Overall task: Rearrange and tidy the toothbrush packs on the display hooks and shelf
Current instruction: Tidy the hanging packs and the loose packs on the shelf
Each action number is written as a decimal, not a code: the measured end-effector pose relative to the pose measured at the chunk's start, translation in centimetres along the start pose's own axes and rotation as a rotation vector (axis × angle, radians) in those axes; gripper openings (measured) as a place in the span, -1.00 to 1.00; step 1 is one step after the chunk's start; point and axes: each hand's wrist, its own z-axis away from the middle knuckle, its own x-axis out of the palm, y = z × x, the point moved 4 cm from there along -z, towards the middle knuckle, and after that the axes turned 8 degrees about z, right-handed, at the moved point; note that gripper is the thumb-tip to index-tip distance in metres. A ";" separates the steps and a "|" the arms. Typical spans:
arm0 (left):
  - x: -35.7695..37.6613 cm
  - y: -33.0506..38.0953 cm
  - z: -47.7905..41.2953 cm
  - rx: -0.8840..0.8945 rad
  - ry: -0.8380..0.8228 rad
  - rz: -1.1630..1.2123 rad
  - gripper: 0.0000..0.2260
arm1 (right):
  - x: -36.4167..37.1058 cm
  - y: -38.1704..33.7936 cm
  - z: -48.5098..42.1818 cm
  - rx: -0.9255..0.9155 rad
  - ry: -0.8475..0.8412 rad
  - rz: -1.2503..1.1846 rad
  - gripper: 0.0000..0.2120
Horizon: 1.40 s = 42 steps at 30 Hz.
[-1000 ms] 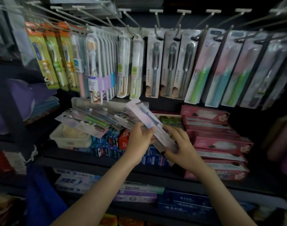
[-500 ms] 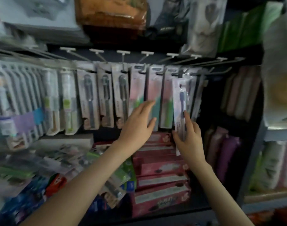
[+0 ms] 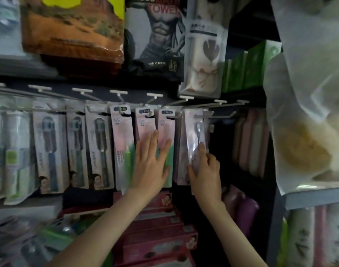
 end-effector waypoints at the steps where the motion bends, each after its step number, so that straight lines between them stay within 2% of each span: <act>1: 0.2 0.0 0.0 0.004 -0.001 -0.001 -0.29 | 0.2 -0.1 -0.4 0.027 -0.023 0.011 -0.36; 5: 0.5 -0.3 0.3 0.023 -0.013 -0.031 -0.26 | 1.3 -0.4 -1.1 0.095 -0.126 0.035 -0.34; 14: -0.1 -0.9 1.3 0.013 -0.012 -0.034 -0.27 | 1.6 -1.5 -0.3 0.116 -0.078 -0.138 -0.35; 17: -0.7 -0.7 2.0 0.014 -0.012 -0.027 -0.29 | 1.0 -1.6 0.2 0.130 -0.118 -0.147 -0.31; 20: -1.9 -0.6 4.3 -0.016 -0.049 0.005 -0.36 | 0.4 -2.5 2.2 0.053 -0.096 -0.073 -0.24; 22: -3.3 -0.5 6.9 -0.053 -0.070 0.002 -0.45 | 0.4 -3.5 4.9 -0.034 -0.060 -0.085 -0.28; 24: -4.8 -0.5 10.4 -0.082 -0.078 -0.002 -0.50 | 0.9 -4.7 8.1 -0.158 -0.151 -0.132 -0.38; 28: -7.4 -2.2 18.3 -0.213 -0.182 0.016 -0.58 | 3.9 -7.9 13.7 -0.337 -0.529 -0.231 -0.53; 33: -9.8 -6.3 24.5 -0.384 -0.351 -0.106 -0.69 | 6.0 -13.7 17.3 -0.443 -0.738 -0.353 -0.52; 36: -11.6 -7.6 25.8 -0.443 -0.380 -0.103 -0.63 | 7.2 -16.5 17.8 -0.443 -0.783 -0.344 -0.46; 42: -13.9 -9.0 27.2 -0.558 -0.375 -0.082 -0.68 | 11.5 -19.6 16.8 -0.341 -0.982 -0.240 -0.39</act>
